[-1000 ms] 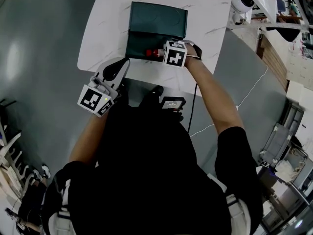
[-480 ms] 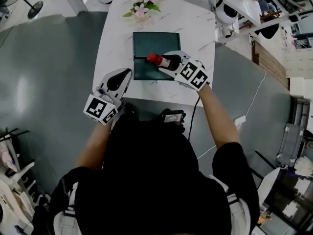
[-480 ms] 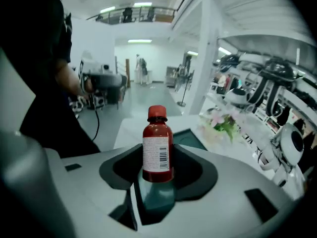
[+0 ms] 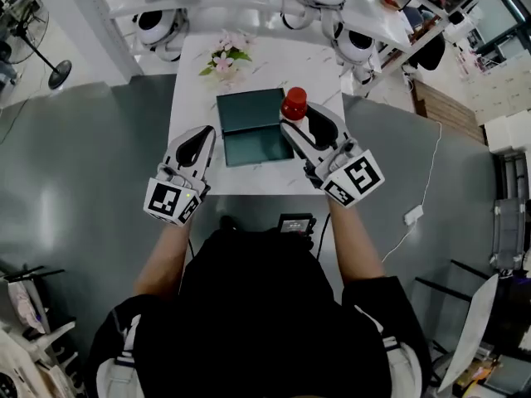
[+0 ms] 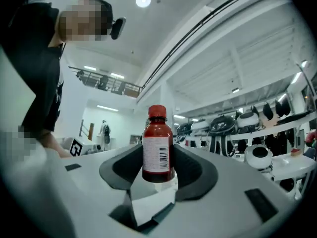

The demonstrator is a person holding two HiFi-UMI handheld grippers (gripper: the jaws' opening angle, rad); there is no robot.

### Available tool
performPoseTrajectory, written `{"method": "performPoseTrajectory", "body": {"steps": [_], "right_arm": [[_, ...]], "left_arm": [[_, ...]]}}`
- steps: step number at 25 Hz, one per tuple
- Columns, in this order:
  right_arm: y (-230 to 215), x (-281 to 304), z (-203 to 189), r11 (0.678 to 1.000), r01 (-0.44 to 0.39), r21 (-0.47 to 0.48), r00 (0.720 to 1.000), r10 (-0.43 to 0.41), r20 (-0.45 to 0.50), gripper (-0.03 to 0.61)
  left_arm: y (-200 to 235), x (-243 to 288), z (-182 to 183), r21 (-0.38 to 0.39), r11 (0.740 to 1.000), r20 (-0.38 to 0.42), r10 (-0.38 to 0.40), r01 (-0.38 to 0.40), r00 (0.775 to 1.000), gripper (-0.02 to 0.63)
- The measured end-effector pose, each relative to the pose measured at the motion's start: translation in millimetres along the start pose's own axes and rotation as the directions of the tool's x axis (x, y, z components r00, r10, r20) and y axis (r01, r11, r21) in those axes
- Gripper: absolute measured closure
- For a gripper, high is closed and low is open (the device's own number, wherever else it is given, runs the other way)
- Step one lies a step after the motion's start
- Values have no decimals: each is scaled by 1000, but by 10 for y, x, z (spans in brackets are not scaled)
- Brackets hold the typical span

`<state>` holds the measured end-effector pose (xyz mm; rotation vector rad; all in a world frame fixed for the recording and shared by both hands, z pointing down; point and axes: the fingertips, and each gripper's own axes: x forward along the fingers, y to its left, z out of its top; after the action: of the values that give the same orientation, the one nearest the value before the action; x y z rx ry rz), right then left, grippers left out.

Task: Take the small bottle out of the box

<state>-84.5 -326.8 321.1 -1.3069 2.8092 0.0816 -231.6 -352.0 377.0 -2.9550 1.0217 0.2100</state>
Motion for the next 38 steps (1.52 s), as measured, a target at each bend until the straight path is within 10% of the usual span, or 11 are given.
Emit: {"method": "performPoseTrajectory", "body": {"steps": [5,13,25,38], "right_arm": [[77,-652,327,984,178,17,969,-179,172,368],[146,-1782,220,918,395,-41,905,-381,187,368],[756,-2905,95,917,398,-15,908,-392,147,368],[1844,-3277,-187,882,472,-8,881,-472,33,368]], "left_arm": [[-278,-97,176,44,997,2,70,-70,998,598],[-1077,-310,271,75,987,-2,146,-146,989,598],[-2363,-954,257,84,988,-50,130,-126,990,598],[-2775,-1843,328,16,1000,-61,-21,22,998,598]]}}
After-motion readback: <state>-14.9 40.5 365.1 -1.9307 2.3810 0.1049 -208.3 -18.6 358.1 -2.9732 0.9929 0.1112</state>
